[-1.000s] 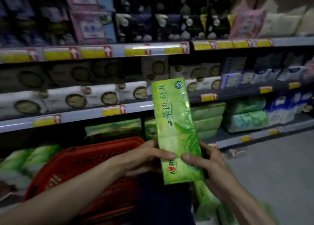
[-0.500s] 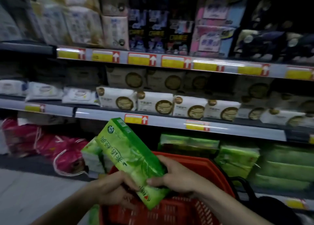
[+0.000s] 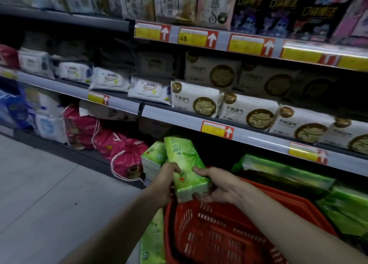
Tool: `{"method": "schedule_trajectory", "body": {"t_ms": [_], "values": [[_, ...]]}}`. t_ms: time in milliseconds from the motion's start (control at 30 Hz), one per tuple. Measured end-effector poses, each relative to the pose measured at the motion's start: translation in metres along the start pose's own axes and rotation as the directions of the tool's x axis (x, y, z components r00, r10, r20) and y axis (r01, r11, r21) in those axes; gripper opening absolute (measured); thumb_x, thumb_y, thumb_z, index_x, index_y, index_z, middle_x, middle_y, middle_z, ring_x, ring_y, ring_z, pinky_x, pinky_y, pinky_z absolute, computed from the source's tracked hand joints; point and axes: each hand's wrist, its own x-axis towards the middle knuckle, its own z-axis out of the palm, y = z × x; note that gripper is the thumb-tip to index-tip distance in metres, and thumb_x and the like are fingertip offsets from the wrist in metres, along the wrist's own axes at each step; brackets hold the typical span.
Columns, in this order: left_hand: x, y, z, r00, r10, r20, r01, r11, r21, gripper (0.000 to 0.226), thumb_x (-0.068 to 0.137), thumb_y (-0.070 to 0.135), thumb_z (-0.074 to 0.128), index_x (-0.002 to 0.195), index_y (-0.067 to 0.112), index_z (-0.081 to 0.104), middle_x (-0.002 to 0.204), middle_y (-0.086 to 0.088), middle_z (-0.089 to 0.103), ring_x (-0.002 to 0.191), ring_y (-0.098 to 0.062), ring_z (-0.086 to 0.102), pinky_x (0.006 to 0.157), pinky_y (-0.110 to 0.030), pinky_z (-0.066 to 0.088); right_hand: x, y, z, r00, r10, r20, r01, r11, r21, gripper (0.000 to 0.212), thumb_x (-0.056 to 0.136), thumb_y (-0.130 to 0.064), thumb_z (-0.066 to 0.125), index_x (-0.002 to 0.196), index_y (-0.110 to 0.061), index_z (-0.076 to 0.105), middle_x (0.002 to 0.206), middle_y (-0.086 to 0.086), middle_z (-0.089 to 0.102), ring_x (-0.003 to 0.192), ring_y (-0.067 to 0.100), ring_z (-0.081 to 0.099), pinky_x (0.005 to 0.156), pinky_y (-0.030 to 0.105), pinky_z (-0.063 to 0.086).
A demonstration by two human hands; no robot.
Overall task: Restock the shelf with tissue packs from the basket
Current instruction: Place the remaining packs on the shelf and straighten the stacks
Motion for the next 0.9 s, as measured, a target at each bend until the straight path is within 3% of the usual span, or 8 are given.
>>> {"method": "schedule_trajectory", "body": {"t_ms": [133,233,367,500,600,700,767,900], "values": [[0.027,0.017,-0.013,0.981,0.096,-0.172,-0.093,0.995,0.022,0.077,0.049,0.033,0.069,0.122,0.009,0.069,0.121,-0.019,0.071,0.108,-0.044,0.067,0.088,-0.053,0.056,0.027,-0.008,0.022,0.999,-0.003,-0.049,0.015,0.970,0.242,0.018,0.098,-0.022,0.074,0.107,-0.006,0.072,0.099,0.019,0.075,0.091,0.034,0.070,0.055,0.037,0.061],[0.063,0.024,-0.035,0.956,-0.015,-0.295,-0.037,0.985,-0.170,0.096,0.036,0.033,0.074,0.130,0.014,0.064,0.122,-0.017,0.070,0.101,-0.041,0.070,0.071,-0.053,0.059,0.044,-0.015,0.038,0.999,0.009,-0.034,0.004,0.938,0.346,0.019,0.099,-0.022,0.072,0.111,-0.007,0.070,0.106,0.020,0.073,0.096,0.036,0.068,0.055,0.037,0.061],[0.020,0.046,-0.018,0.963,-0.053,-0.264,-0.069,0.899,-0.433,0.038,0.086,0.025,0.054,0.115,0.006,0.068,0.106,-0.016,0.074,0.077,-0.032,0.068,0.042,-0.023,0.051,0.064,-0.022,0.068,1.000,0.009,-0.002,-0.007,0.911,0.413,0.019,0.102,-0.025,0.068,0.105,-0.007,0.068,0.098,0.018,0.072,0.093,0.035,0.068,0.061,0.038,0.060],[0.026,0.058,-0.031,0.969,-0.023,-0.246,-0.116,0.836,-0.537,0.048,0.089,0.023,0.047,0.125,0.000,0.068,0.115,-0.020,0.074,0.091,-0.037,0.071,0.058,-0.031,0.054,0.092,-0.026,0.088,0.999,0.018,-0.027,-0.003,0.884,0.468,0.022,0.101,-0.027,0.071,0.100,-0.005,0.067,0.100,0.018,0.069,0.090,0.034,0.066,0.069,0.043,0.060],[0.029,0.065,-0.042,0.969,-0.013,-0.247,-0.135,0.810,-0.571,0.040,0.096,0.024,0.044,0.101,-0.008,0.067,0.084,-0.025,0.074,0.084,-0.039,0.068,0.071,-0.037,0.055,0.111,-0.026,0.094,1.000,-0.002,-0.031,0.017,0.879,0.477,0.022,0.098,-0.025,0.075,0.106,-0.006,0.068,0.106,0.018,0.070,0.102,0.034,0.069,0.074,0.043,0.064],[0.029,0.067,-0.055,0.974,-0.010,-0.225,-0.144,0.741,-0.656,0.041,0.082,0.026,0.060,0.106,-0.007,0.062,0.095,-0.022,0.072,0.104,-0.035,0.065,0.105,-0.036,0.046,0.127,-0.023,0.096,0.995,-0.037,-0.090,0.068,0.927,0.370,0.017,0.094,-0.016,0.078,0.103,-0.005,0.070,0.097,0.015,0.071,0.089,0.028,0.072,0.083,0.041,0.065],[0.041,0.069,-0.063,0.976,-0.002,-0.218,-0.152,0.713,-0.685,0.064,0.062,0.026,0.071,0.120,0.004,0.056,0.112,-0.013,0.060,0.113,-0.030,0.055,0.096,-0.031,0.041,0.140,-0.016,0.098,0.983,-0.071,-0.171,0.113,0.961,0.253,0.030,0.086,-0.016,0.083,0.111,-0.005,0.071,0.096,0.014,0.073,0.082,0.025,0.073,0.071,0.037,0.064],[0.059,0.068,-0.062,0.974,0.021,-0.225,-0.177,0.689,-0.703,0.031,0.083,0.034,0.059,0.095,0.005,0.056,0.095,-0.013,0.055,0.089,-0.028,0.056,0.092,-0.041,0.046,0.169,-0.001,0.108,0.938,-0.175,-0.300,0.187,0.982,0.013,0.065,0.072,-0.041,0.086,0.129,-0.017,0.066,0.121,0.010,0.073,0.099,0.029,0.074,0.086,0.043,0.064]]}}
